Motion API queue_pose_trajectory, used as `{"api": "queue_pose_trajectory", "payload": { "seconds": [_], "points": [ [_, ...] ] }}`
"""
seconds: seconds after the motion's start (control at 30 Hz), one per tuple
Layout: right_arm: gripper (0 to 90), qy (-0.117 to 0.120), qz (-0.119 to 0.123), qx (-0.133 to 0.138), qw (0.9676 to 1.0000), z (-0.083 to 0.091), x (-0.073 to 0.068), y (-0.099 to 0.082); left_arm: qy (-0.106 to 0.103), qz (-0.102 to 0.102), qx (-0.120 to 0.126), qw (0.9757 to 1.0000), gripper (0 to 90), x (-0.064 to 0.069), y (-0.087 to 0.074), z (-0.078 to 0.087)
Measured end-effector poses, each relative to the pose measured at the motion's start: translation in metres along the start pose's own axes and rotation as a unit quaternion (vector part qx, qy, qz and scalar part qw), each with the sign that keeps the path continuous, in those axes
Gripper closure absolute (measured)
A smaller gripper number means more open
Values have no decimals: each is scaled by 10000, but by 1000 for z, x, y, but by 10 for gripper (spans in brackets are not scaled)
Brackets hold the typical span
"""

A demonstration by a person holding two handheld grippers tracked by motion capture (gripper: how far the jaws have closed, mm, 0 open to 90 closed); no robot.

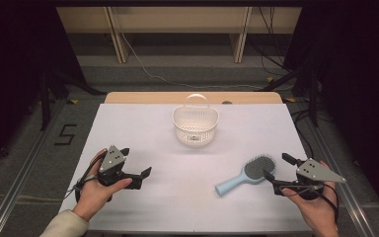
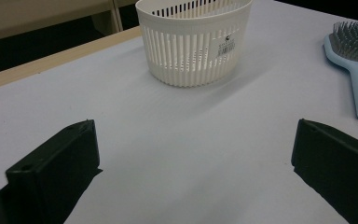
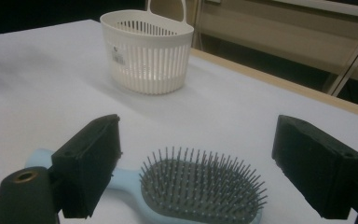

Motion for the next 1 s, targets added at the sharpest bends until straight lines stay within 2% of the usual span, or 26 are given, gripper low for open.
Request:
{"api": "queue_pose_trajectory", "payload": {
  "seconds": [0.7,0.77,0.83,0.87,0.9,0.93,1.0],
  "points": [
    [157,47,-20,-111,9999,3,2,-1,1,30,12,10000,9,-2,-2,1],
    [168,-10,79,-78,9999,4,4,1,4,27,16,10000,9,-2,-2,2],
    [273,-52,197,-103,9997,6,7,3,12,35,22,10000,10,-2,-2,2],
    [273,-52,197,-103,9997,6,7,3,12,35,22,10000,10,-2,-2,2],
    [505,2,207,-284,9994,10,9,3,7,43,29,10000,11,-2,-1,2],
    [590,57,247,-390,9989,11,9,2,7,50,29,10000,11,-2,-1,2],
    [778,38,274,-873,9958,15,11,-2,22,63,19,10000,13,-2,-2,1]
  ]
}}
Point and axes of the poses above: each handheld gripper's, and its own axes: z roughly backward along the jaws, y roughly out of its top, x roughly to its right, the point moved 8 cm from there along -z, roughly forward along the jaws, and after that the axes turned 3 degrees about y, right-handed, at the moved point
